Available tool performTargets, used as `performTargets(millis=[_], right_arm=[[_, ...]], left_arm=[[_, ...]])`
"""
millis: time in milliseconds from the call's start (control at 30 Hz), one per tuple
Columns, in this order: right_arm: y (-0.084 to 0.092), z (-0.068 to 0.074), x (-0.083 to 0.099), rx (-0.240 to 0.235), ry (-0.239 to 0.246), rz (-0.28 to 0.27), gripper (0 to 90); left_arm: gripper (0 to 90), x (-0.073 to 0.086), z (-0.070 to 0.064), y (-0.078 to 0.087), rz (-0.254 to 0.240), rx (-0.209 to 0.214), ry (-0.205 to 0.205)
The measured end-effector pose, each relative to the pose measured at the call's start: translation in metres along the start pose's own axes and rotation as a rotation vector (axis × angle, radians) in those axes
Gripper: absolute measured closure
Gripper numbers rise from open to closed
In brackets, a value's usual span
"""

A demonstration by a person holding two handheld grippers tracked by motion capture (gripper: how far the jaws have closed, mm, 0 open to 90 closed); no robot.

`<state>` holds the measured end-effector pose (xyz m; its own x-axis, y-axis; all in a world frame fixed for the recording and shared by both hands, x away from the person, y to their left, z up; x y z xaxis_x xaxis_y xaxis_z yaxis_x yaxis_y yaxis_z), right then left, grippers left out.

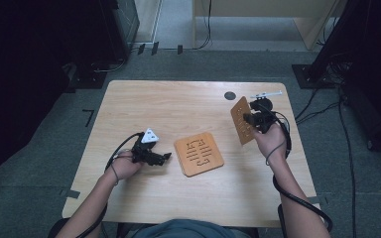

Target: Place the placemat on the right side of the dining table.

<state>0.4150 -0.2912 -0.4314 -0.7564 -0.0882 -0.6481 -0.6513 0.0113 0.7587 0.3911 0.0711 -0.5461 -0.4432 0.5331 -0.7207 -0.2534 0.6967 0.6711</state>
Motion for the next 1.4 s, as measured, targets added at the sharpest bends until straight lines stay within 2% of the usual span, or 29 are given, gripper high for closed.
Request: performTargets(millis=[1167, 1400], right_arm=[[-0.005, -0.053, 0.003, 0.089, -0.112, 0.023, 87.5], [-0.005, -0.059, 0.004, 0.098, -0.130, 0.030, 87.4]], left_arm=[[9.9, 0.000, 0.000, 0.000, 0.000, 0.000, 0.001], [9.9, 0.000, 0.000, 0.000, 0.000, 0.001, 0.000]])
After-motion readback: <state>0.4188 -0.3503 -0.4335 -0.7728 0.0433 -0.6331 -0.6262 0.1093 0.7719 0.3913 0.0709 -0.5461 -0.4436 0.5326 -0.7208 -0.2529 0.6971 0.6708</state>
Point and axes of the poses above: each handheld gripper's, and its own axes: y roughly backward along the jaws, x roughly out of its underside, z roughly to its left, the point moved 4 cm from there along -y, roughly forward along the jaws, and after that the axes turned 14 degrees about x, right-handed, at the moved point
